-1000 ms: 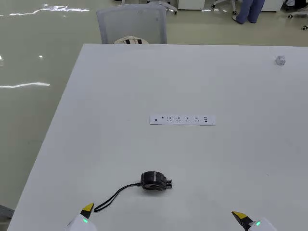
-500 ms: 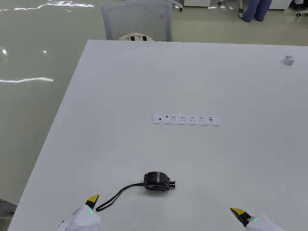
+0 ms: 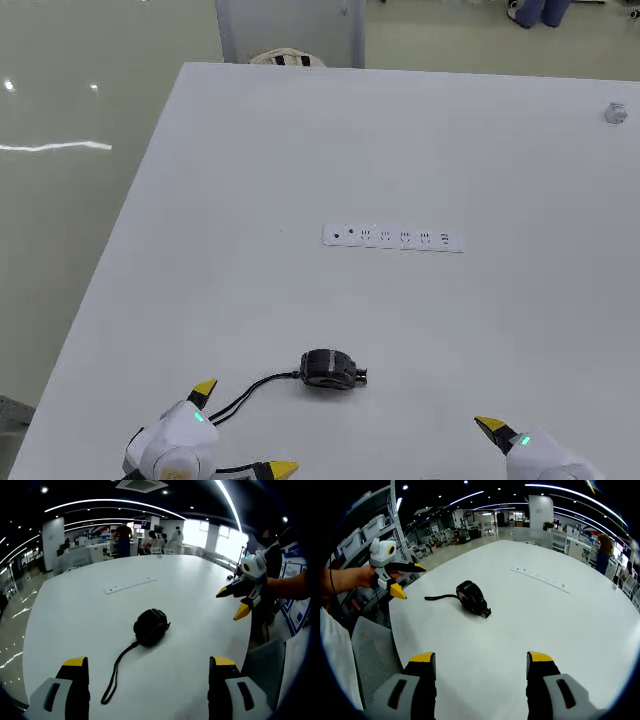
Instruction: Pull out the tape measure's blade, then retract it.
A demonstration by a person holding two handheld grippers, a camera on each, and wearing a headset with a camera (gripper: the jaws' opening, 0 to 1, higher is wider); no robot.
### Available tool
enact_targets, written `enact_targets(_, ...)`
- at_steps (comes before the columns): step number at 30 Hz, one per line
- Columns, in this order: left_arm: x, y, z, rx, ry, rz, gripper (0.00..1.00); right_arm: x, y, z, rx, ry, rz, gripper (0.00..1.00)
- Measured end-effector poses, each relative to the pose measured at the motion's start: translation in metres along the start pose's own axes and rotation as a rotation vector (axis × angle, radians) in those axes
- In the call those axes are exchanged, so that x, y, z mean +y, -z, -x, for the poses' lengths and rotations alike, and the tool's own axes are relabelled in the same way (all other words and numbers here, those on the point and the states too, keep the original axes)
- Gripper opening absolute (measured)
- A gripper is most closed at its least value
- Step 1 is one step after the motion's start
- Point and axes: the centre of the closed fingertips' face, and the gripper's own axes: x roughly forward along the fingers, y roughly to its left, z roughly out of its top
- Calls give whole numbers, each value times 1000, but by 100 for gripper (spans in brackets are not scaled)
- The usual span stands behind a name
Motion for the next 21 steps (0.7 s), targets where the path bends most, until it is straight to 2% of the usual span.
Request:
enact_targets(11, 5, -9, -16, 4, 37, -47, 97, -5, -7, -16, 14, -36, 39, 76)
enact_targets(21, 3, -14, -34, 10, 77, -93, 96, -15, -8, -28, 33, -61, 69, 75)
